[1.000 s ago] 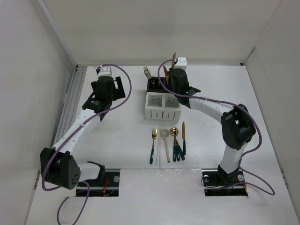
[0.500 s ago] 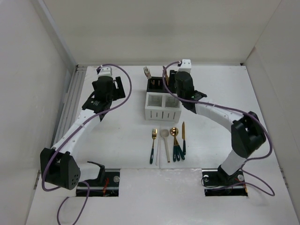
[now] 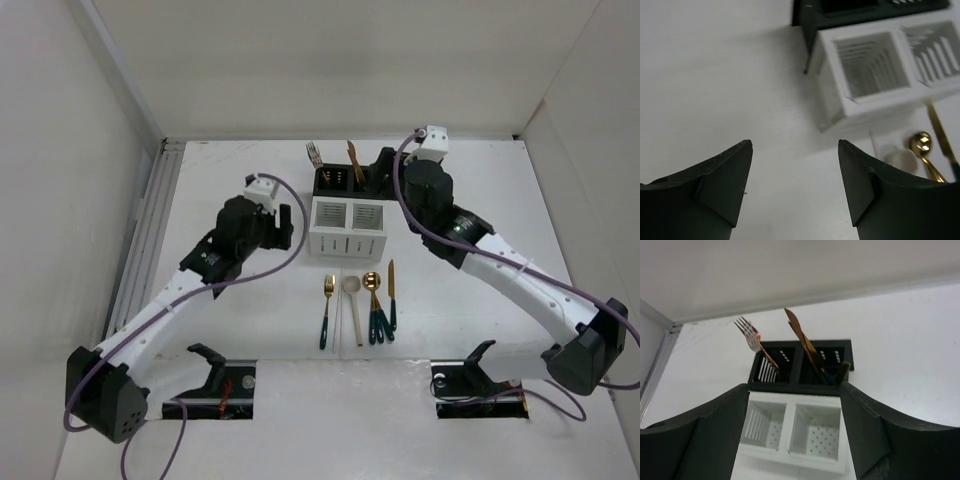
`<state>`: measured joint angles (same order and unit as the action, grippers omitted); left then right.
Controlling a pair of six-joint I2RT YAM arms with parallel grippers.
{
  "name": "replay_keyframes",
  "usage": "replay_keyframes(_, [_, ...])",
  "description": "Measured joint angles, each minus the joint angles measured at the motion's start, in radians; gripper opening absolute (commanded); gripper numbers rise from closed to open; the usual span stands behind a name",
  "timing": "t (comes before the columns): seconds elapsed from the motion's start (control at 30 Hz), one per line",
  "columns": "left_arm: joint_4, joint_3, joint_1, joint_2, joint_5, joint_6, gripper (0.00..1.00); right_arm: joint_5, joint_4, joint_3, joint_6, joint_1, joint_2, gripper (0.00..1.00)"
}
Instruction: Sort the eating utensils into containers
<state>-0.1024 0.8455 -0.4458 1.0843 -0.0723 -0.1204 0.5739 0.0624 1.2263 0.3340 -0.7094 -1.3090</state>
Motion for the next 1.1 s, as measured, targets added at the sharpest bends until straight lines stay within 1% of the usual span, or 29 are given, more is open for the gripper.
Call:
replay_keyframes(0.1, [0.010, -0.058, -0.122, -0.072, 0.047, 0.008, 0.66, 0.012, 0.121, -0.005, 0.079, -0.005, 0.034, 0.79])
replay_keyframes(0.2, [0.001, -0.091, -0.215, -0.090, 0.095, -0.022, 0.65, 0.018, 0.234, -0.015, 0.148, -0.016, 0.069, 0.79])
replay_keyframes(0.33, [-0.008, -0.144, -0.292, -0.066, 0.151, -0.084, 0.64, 0.023, 0.351, -0.038, 0.217, -0.049, 0.140, 0.79])
replay_keyframes(0.4, [-0.022, -0.184, -0.324, -0.052, 0.175, -0.120, 0.64, 0.025, 0.388, -0.059, 0.243, -0.064, 0.188, 0.79])
replay_keyframes(0.43, [-0.026, -0.206, -0.341, -0.048, 0.184, -0.141, 0.61, 0.026, 0.403, -0.072, 0.256, -0.067, 0.214, 0.79])
replay_keyframes(0.53, [-0.050, -0.265, -0.390, -0.036, 0.214, -0.198, 0.61, 0.034, 0.446, -0.126, 0.292, -0.071, 0.301, 0.79])
replay_keyframes(0.63, [-0.072, -0.296, -0.422, -0.021, 0.251, -0.252, 0.61, 0.047, 0.478, -0.192, 0.324, -0.071, 0.391, 0.79])
replay_keyframes(0.8, [-0.105, -0.294, -0.425, 0.059, 0.265, -0.303, 0.62, 0.063, 0.558, -0.286, 0.396, -0.071, 0.513, 0.78])
replay_keyframes(0.93, [-0.147, -0.276, -0.441, 0.141, 0.264, -0.328, 0.62, 0.072, 0.617, -0.315, 0.449, -0.071, 0.587, 0.78])
replay_keyframes(0.97, [-0.154, -0.265, -0.450, 0.163, 0.262, -0.331, 0.64, 0.076, 0.627, -0.318, 0.458, -0.071, 0.603, 0.78])
replay_keyframes(1.07, [-0.169, -0.220, -0.480, 0.220, 0.253, -0.337, 0.64, 0.091, 0.657, -0.320, 0.476, -0.071, 0.637, 0.78])
replay_keyframes(1.1, [-0.171, -0.208, -0.486, 0.230, 0.251, -0.340, 0.65, 0.096, 0.666, -0.321, 0.483, -0.071, 0.645, 0.78])
